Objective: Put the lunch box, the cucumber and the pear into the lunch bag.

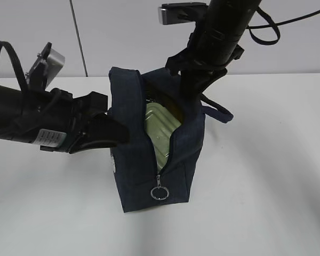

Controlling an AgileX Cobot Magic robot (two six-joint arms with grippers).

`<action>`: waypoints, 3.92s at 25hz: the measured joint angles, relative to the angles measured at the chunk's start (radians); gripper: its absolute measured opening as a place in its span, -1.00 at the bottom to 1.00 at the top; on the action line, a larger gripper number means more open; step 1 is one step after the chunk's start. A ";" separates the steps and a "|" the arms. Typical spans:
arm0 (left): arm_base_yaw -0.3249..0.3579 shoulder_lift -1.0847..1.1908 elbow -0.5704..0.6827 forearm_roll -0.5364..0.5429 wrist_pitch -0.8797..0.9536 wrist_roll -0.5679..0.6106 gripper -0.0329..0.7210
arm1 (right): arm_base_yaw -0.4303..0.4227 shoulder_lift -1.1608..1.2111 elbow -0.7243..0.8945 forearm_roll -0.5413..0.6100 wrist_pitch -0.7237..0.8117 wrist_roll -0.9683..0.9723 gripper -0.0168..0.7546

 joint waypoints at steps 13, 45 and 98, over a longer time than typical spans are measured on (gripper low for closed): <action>0.000 -0.205 0.000 0.261 -0.113 0.000 0.18 | 0.000 -0.040 0.000 0.057 0.000 0.000 0.11; 0.000 -0.292 0.000 0.680 0.074 -0.049 0.16 | 0.000 -0.931 0.736 0.022 -0.164 0.000 -0.03; 0.000 -0.206 0.005 0.633 -0.261 -0.059 -0.20 | 0.000 -1.061 1.220 0.379 -0.670 -0.485 -0.13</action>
